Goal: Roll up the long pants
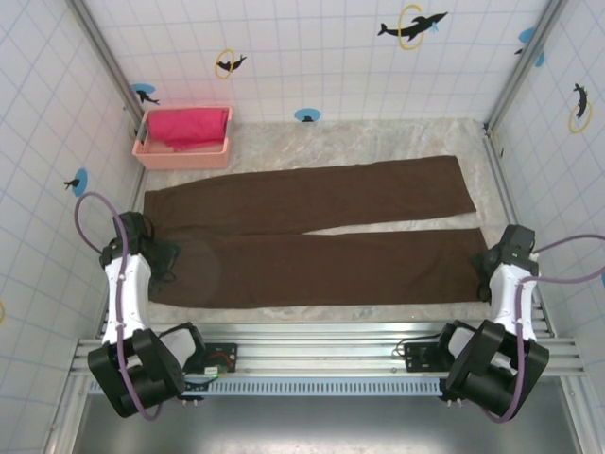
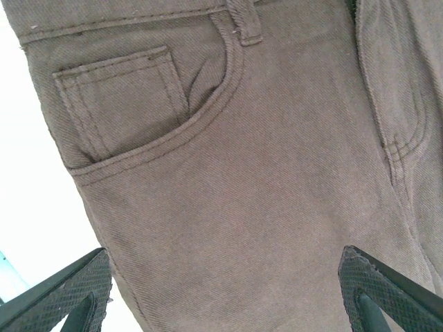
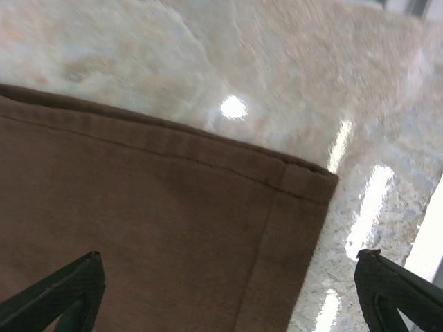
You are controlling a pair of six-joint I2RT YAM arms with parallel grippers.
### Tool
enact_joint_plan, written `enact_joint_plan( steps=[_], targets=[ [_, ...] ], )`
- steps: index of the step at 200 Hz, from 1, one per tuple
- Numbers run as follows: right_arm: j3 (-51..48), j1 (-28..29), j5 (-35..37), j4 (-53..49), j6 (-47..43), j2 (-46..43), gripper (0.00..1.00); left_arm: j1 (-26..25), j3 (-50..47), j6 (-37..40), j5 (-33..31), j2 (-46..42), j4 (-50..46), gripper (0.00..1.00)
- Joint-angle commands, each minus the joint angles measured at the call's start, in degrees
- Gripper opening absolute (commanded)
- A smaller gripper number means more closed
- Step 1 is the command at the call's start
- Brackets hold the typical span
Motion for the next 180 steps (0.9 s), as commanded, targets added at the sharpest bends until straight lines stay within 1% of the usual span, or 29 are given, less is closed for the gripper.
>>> enact_joint_plan(
  steps=[1,25,56,69,82,119,139,146,161,180],
  targets=[
    [-1.78,-1.11,-1.42,1.19,0.90,-0.20,0.95,1.97,-1.21,1.23,0.30,0.04,-2.05,0.87],
    [-3.11,-1.67,-1.16,0.70,0.62,-0.39,0.95,4.23,-3.02,2.17,1.66,-0.20,-1.14,0.86],
    [-4.65,-3.03,-1.40,3.03,-0.31,0.40,0.95,5.01,-2.99,3.59,1.67,0.60,0.15,0.85],
    [-5.16,-4.19,-2.10,3.94,-1.00,1.72,0.95,5.32,-3.15,3.80,2.00,1.39,0.78,0.81],
    [-5.38,-5.56,-2.59,4.56,-1.70,3.09,0.93,5.67,-3.55,3.63,2.44,2.10,1.47,0.77],
    [-5.55,-7.44,-3.80,6.81,-3.76,6.68,0.84,6.10,-4.70,2.92,2.77,3.16,3.76,0.76],
    [-4.87,-7.47,-4.00,7.78,-4.54,7.90,0.74,6.30,-4.97,3.25,2.39,4.16,4.19,0.76],
    [-4.59,-7.47,-4.08,7.85,-4.74,8.49,0.69,6.46,-5.06,3.44,2.22,4.35,4.19,0.77],
    [-4.03,-7.48,-5.04,8.59,-5.56,9.71,0.51,7.21,-5.68,3.78,2.54,4.28,4.74,0.77],
    [-3.38,-7.47,-6.41,9.87,-6.47,11.31,0.23,8.77,-6.87,3.89,3.15,3.50,5.65,0.77]
  ],
)
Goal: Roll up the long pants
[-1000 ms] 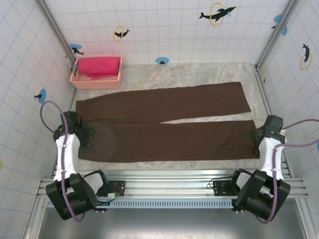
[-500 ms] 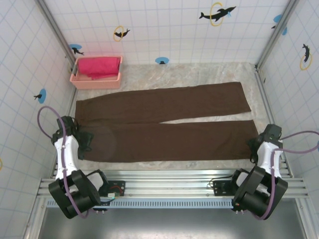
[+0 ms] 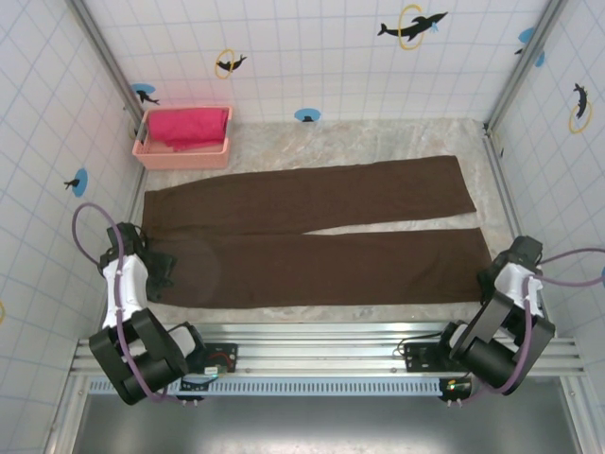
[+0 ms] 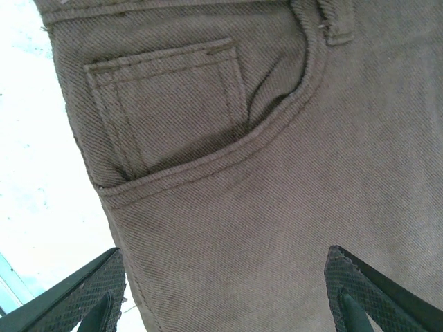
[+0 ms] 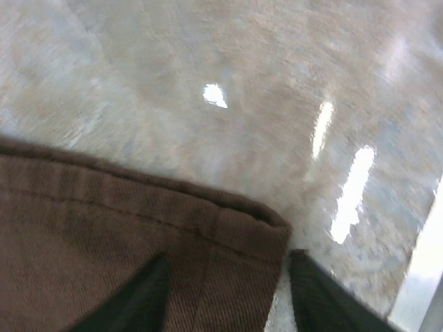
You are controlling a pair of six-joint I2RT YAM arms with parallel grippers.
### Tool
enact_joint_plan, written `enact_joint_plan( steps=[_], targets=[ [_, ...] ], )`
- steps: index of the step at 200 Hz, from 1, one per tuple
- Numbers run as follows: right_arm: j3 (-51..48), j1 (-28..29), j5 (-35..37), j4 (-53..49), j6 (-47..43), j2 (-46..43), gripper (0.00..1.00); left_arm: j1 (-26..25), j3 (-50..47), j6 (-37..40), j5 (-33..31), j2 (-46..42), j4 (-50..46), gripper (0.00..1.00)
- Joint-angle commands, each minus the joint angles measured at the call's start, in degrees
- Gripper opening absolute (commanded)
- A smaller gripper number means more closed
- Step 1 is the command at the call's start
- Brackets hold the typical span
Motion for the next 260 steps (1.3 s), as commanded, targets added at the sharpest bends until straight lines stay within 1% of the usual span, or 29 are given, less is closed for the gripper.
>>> enact_joint_plan(
  steps=[1,9,13,33,93,131,169,191,201,212,219,230,242,248,253,260],
  targets=[
    [-0.20,-0.32,-4.41,1.75,-0.80,2.92,0.21,1.82,-1.88,0.89,0.73,-0.52,0.94,0.77],
    [0.11,-0.30,-4.61,1.75,-1.06,3.54,0.05,2.42,-2.25,1.05,0.95,-0.71,1.04,0.77],
    [0.31,-0.32,-4.81,1.73,-1.11,3.84,0.00,2.70,-2.45,1.15,1.13,-0.81,1.09,0.77],
    [1.39,-0.25,-5.33,1.61,-1.51,4.00,0.00,3.89,-3.20,1.89,1.53,-0.91,1.39,0.77],
    [6.17,-0.35,-3.23,-2.38,-4.22,3.21,0.00,6.70,-3.82,3.22,1.28,-1.01,1.90,0.77],
    [7.37,-0.58,-2.56,-3.68,-4.94,3.08,0.00,8.48,-2.76,5.42,0.30,1.84,3.08,0.76],
    [8.33,-1.37,-2.51,-4.72,-5.38,2.77,0.00,12.42,-2.78,7.67,0.61,4.49,5.23,0.75],
    [8.80,-1.42,-2.25,-5.23,-5.60,2.48,0.00,13.16,-1.62,9.36,-0.11,6.66,5.82,0.72],
    [8.99,-1.58,-2.19,-5.53,-5.68,2.30,0.00,13.20,-1.40,9.85,-0.40,7.62,6.35,0.68],
    [9.18,-1.73,-2.16,-5.65,-5.90,2.13,0.00,13.25,-1.47,10.03,-0.70,8.59,7.02,0.66],
    [9.30,-1.87,-2.23,-5.77,-6.12,1.97,0.00,13.25,-1.82,9.95,-0.75,9.10,7.62,0.63],
    [9.52,-2.07,-2.50,-5.78,-6.58,1.79,0.00,13.30,-2.33,9.80,-0.86,9.63,8.88,0.55],
    [9.82,-2.24,-2.98,-5.70,-7.24,1.65,0.00,13.29,-2.86,9.85,-1.18,10.29,10.14,0.50],
    [9.99,-2.29,-3.35,-5.62,-7.57,1.60,0.00,13.25,-3.05,10.03,-1.30,10.71,10.84,0.44],
    [10.12,-2.29,-3.62,-5.57,-7.87,1.55,0.00,13.29,-3.13,10.25,-1.52,11.14,11.23,0.42],
    [10.37,-2.28,-3.95,-5.51,-8.23,1.51,0.00,13.25,-3.19,10.43,-1.63,11.75,11.88,0.35]
  ],
)
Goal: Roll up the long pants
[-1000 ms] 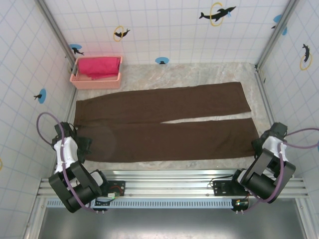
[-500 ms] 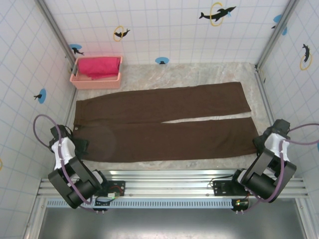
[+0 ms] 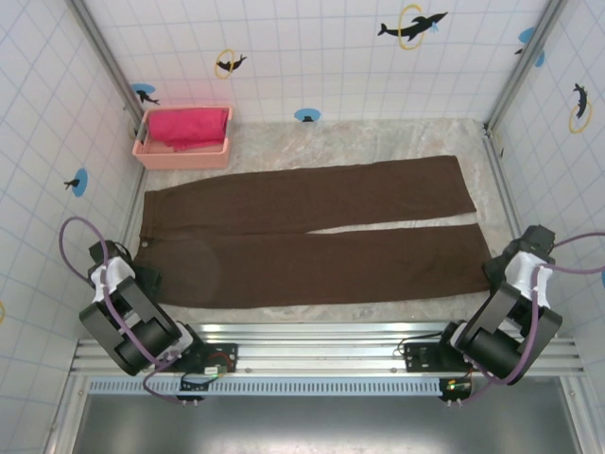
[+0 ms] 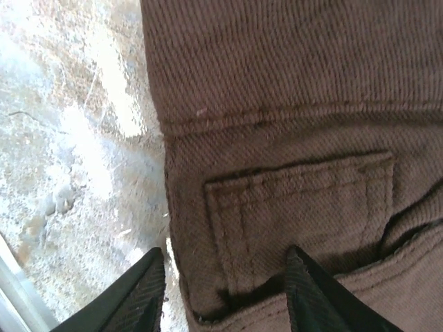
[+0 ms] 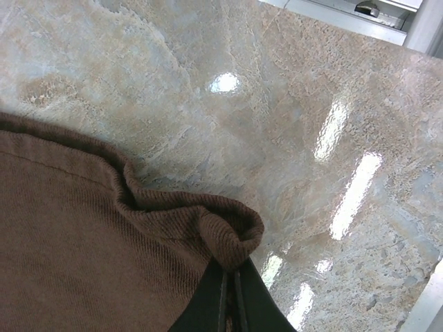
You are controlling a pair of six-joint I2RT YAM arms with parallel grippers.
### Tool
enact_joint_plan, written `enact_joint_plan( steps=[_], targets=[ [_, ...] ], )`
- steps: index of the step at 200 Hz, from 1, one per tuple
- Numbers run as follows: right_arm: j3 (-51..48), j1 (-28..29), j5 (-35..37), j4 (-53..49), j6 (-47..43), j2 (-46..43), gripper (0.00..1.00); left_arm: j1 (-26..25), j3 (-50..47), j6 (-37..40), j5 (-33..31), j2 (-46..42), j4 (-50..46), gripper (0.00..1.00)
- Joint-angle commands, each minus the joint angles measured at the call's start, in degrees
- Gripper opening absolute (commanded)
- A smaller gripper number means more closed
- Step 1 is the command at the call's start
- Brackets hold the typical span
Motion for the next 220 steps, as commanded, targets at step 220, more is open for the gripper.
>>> enact_joint_plan(
  steps=[220],
  targets=[
    [33.68,10.77,-2.02,2.94,-5.33,12.93,0.00,-14.74,35.90,-1.13,-7.51,5.78,-8.92,0.00]
  ],
)
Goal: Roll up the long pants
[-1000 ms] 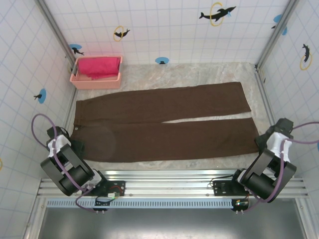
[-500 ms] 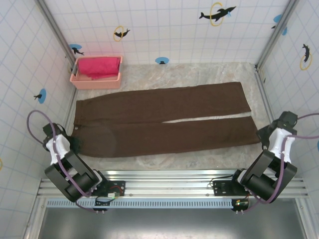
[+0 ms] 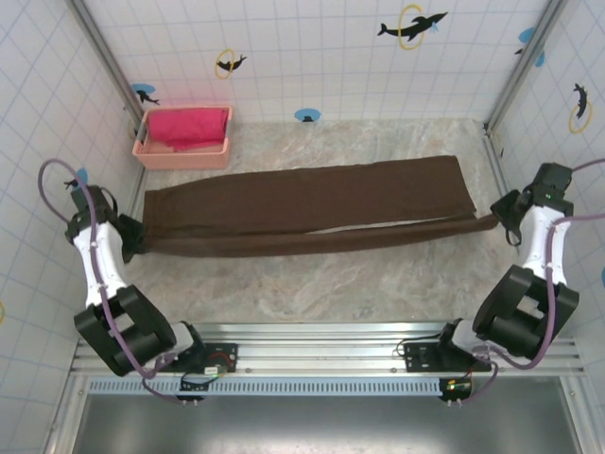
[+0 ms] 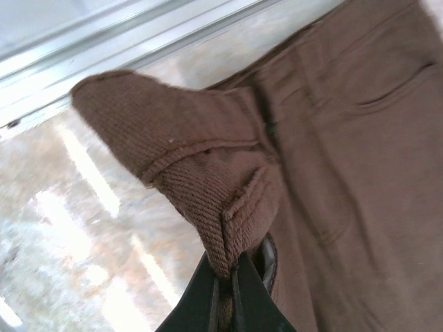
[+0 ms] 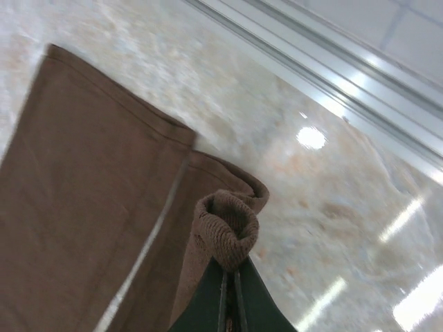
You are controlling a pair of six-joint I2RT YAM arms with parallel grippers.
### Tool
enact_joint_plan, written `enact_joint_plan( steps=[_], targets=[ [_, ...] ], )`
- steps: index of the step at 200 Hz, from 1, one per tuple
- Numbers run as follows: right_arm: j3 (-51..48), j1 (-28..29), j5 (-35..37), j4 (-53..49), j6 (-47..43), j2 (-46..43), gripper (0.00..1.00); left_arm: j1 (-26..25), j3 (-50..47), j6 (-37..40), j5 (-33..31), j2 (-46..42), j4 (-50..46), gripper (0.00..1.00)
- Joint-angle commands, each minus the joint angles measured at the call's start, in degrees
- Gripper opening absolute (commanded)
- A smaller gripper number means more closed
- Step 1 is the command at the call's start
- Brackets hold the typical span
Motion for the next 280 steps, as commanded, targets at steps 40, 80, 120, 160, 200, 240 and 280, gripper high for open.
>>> enact_joint_plan(
  steps=[40,80,120,160,200,240,280],
  targets=[
    [11.86,3.76,9.10,6.52,-0.46,9.95,0.00,-6.73,18.90,-4.75,-9.58,14.14,3.69,0.00],
    [17.92,5.82,9.38,8.62,-0.36,18.09,0.00,-9.51,27.58,-4.78,-10.61,23.46,3.98,0.00],
    [24.81,7.44,8.87,9.03,-0.63,26.30,0.00,-10.47,30.15,-5.88,-10.73,29.21,5.36,0.00],
    [31.45,8.97,8.92,8.28,-0.71,31.97,0.00,-10.85,30.84,-5.93,-11.50,31.84,6.58,0.00],
    [37.44,10.46,8.69,6.61,-0.94,36.51,0.00,-10.84,31.12,-6.11,-12.12,33.12,7.25,0.00],
    [41.34,11.67,8.96,5.23,-0.65,40.17,0.00,-10.85,33.23,-6.30,-12.05,35.38,7.84,0.00],
    [42.84,11.95,9.42,4.50,0.15,42.57,0.00,-11.02,36.60,-6.96,-10.85,38.94,8.39,0.00]
  ],
)
